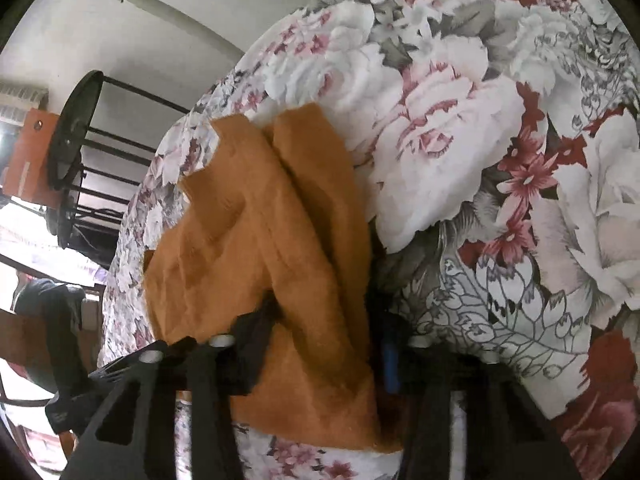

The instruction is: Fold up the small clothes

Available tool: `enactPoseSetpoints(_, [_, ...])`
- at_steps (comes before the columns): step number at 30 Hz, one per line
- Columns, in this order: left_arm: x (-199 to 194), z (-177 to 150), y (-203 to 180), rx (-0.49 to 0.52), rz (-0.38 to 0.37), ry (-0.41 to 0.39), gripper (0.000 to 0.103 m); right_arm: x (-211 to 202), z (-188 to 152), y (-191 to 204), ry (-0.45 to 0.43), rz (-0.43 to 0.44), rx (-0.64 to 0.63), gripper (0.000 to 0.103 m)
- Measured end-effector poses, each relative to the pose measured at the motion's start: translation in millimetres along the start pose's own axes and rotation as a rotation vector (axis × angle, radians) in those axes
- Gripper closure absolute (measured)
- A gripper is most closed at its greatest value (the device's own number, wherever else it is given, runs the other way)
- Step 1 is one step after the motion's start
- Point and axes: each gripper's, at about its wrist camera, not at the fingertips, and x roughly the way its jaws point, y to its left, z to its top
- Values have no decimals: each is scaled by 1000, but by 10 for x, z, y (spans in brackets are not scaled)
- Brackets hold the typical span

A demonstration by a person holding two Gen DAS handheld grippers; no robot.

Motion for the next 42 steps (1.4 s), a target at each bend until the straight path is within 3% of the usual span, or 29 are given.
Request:
enactPoseSetpoints(2, [87,9,-92,29,22,6,5,-62,-6,59,-10,5,-18,80])
enactPoseSetpoints(6, [305,48,-103,-15,24,50,4,-93,-33,115,7,31,-27,80])
enactPoseSetpoints(10, [240,107,-101,-7,25,49,4,47,-21,-34,35,36,31,59])
enactPoseSetpoints(12, [192,156,5,-6,21,51,4,83,-25,-101,38,45,50,60])
enactPoseSetpoints(15, [26,235,97,-16,8,52,4,32,-26,-74,19,32,38,76])
enactPoseSetpoints(19, [-143,265,212,-34,43,48,4,-100,-49,153,-15,-4,-34,82])
enactPoseSetpoints(34, [-611,455,352,-24,-10,8,5,-335,-199,983,-38,-83,-150,83])
enactPoseSetpoints(42, [-681,521,823,-69,-37,-5,5,-214,-360,1544,-28,-113,-237,83])
